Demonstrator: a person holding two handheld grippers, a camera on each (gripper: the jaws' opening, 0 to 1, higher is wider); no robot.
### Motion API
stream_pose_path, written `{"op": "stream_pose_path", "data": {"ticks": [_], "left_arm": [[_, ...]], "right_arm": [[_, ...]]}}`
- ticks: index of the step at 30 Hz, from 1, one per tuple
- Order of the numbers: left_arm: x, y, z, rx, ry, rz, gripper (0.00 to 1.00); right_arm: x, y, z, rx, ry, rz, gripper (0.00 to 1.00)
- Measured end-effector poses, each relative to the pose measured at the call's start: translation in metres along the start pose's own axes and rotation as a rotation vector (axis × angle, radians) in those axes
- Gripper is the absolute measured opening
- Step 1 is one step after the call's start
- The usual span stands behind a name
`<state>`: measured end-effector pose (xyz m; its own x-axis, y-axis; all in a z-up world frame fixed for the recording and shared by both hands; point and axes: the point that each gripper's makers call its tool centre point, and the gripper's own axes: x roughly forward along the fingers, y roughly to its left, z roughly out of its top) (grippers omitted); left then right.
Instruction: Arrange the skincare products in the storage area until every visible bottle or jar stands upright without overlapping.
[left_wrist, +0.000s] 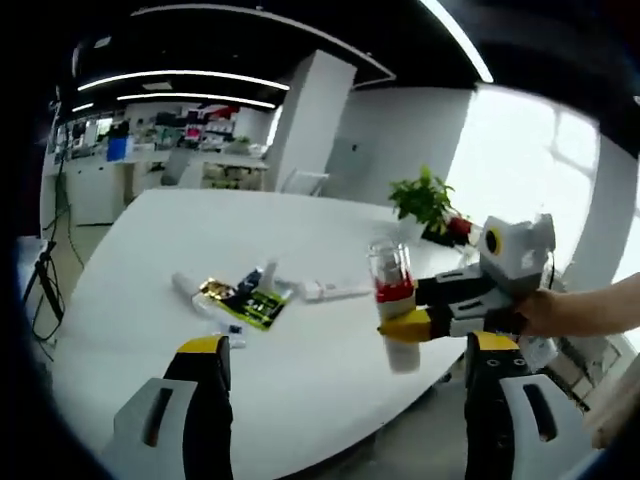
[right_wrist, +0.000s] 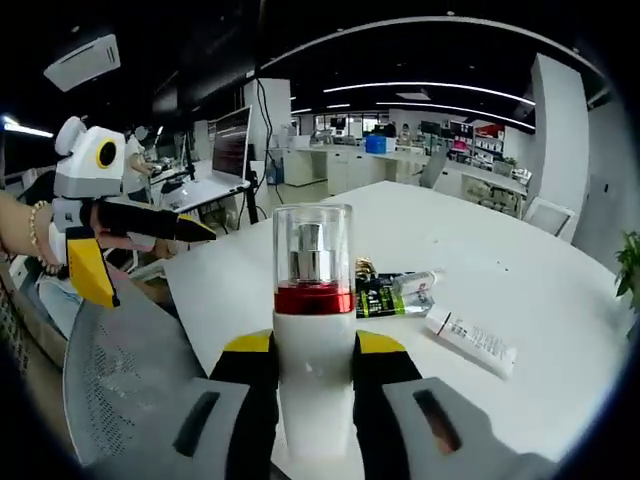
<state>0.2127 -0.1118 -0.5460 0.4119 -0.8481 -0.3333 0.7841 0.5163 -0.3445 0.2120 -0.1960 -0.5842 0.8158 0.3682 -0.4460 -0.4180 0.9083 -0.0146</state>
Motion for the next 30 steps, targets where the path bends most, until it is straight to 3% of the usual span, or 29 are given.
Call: {"op": "stream_pose_path", "data": {"ticks": [5, 13, 18, 24, 30], "left_arm": [[0.025, -0.020, 0.011, -0.090, -0.018, -0.035, 0.91], [0.062, -0.052, 0.016, -0.059, -0.001, -0.049, 0.78], [0.071, -0.055, 0.016, -0.068, 0.001, -0.031, 0.63], [0.084, -0.054, 0.022, -0.064, -0.019, 0.023, 0.45], [0.095, -0.054, 0.028, -0.055, -0.027, 0.037, 0.29]], "right_arm": [[-0.009, 0.003, 0.006, -0.021, -0.024, 0.005, 0.27], [-0.017, 0.005, 0.018, -0.055, -0.077, 0.059, 0.27], [-0.018, 0.002, 0.025, -0.029, -0.111, 0.090, 0.27], [-0.016, -0.004, 0.027, -0.018, -0.127, 0.082, 0.27], [-0.013, -0.015, 0.033, -0.008, -0.130, 0.064, 0.27]]}}
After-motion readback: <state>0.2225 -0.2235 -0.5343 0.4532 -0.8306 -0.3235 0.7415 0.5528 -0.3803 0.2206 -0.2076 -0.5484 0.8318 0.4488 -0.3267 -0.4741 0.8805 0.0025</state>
